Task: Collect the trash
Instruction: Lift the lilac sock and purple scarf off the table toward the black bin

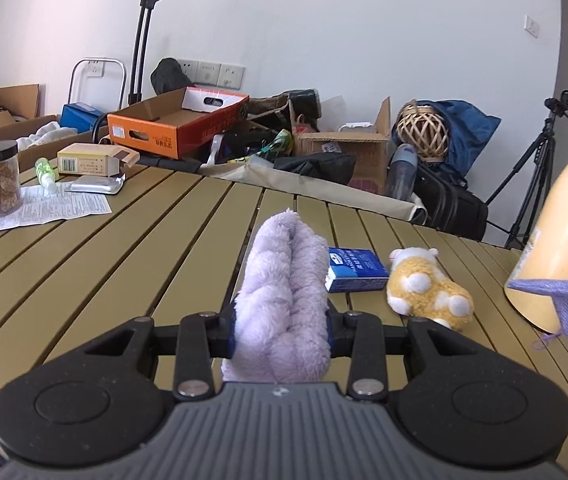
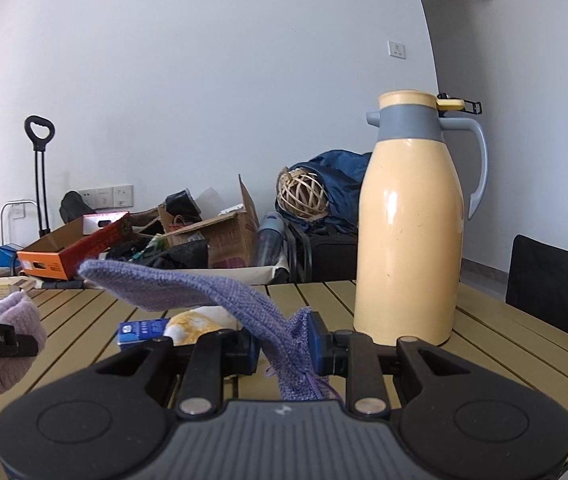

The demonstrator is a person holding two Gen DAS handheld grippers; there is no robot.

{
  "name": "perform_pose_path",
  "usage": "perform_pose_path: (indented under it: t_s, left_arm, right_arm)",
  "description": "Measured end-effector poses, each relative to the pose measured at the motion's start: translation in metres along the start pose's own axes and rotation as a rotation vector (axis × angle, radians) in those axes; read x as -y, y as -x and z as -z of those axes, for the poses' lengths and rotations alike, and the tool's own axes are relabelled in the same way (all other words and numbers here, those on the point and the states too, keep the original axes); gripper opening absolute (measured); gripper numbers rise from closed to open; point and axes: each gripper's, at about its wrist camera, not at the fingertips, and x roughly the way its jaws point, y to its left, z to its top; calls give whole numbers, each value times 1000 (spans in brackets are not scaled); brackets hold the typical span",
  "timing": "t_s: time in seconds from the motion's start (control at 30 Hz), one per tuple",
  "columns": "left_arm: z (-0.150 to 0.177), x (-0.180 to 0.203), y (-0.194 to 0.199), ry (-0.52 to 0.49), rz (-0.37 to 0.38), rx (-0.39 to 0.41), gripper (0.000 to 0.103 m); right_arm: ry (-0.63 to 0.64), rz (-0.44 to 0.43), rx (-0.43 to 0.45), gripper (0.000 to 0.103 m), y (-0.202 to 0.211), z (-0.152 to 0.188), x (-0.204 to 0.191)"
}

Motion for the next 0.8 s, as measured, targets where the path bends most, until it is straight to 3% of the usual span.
perform_pose_path:
  t_s: [0.57,0.8]
  left_arm:
    - [22,-20,78,-40,24,88,36]
    - [46,-35,104,-23,11,80,36]
  right_arm:
    - [83,-102,65,23,64,11,-26]
    - [129,-155,64,23,101,27,-40]
